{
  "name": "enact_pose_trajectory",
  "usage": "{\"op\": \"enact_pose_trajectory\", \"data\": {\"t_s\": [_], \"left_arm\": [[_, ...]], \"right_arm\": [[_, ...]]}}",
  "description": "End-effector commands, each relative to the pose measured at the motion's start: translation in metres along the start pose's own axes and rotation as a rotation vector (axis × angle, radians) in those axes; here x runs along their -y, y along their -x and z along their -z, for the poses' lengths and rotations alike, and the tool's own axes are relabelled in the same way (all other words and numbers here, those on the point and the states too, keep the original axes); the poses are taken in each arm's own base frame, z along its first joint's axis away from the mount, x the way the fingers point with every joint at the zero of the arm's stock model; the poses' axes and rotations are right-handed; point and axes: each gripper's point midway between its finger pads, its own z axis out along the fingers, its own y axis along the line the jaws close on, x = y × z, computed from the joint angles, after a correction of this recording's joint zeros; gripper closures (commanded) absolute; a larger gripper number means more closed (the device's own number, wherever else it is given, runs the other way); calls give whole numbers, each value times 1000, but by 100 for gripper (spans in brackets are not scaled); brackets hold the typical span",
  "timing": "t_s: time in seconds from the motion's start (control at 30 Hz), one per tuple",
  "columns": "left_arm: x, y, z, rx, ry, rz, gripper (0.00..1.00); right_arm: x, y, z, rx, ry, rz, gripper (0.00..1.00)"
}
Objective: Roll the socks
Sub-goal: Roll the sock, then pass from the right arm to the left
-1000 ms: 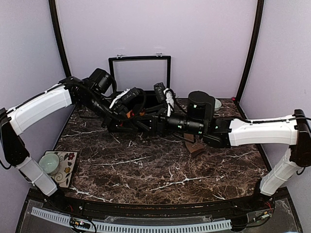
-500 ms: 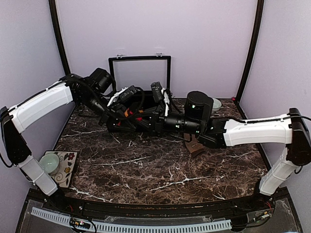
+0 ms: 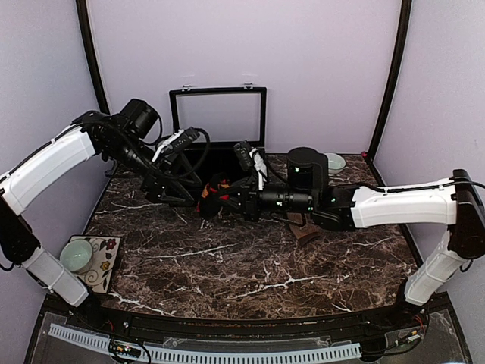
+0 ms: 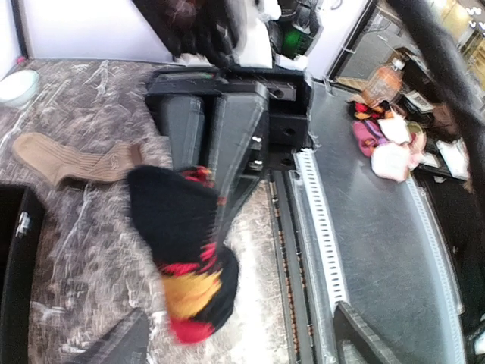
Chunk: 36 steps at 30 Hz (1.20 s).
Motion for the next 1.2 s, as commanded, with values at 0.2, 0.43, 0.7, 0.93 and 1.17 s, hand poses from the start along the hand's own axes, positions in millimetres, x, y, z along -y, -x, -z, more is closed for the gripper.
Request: {"op": "enact_pose_trajectory", "data": {"t_s": [0.2,0.43,0.7,0.93,1.17], "left_arm": [[-7,-4,2,-16,-33,-1,43],[-10,-19,-8,-51,-82,45,34],[-4,-17,-8,-35,-125,47,60],[-3,-13,-10,-10,-162,70,57],[-4,-11,-10,0,-158,61,67]], "right_arm": [[1,-6,-12,-97,18,24,100],[-3,-10,-20,-126,53,19,100],[-8,-12,-22,-137,83,21,100],[-13,-9,-25,-127,99,22,100],[-17,-3,-27,-103,111,24,100]]}}
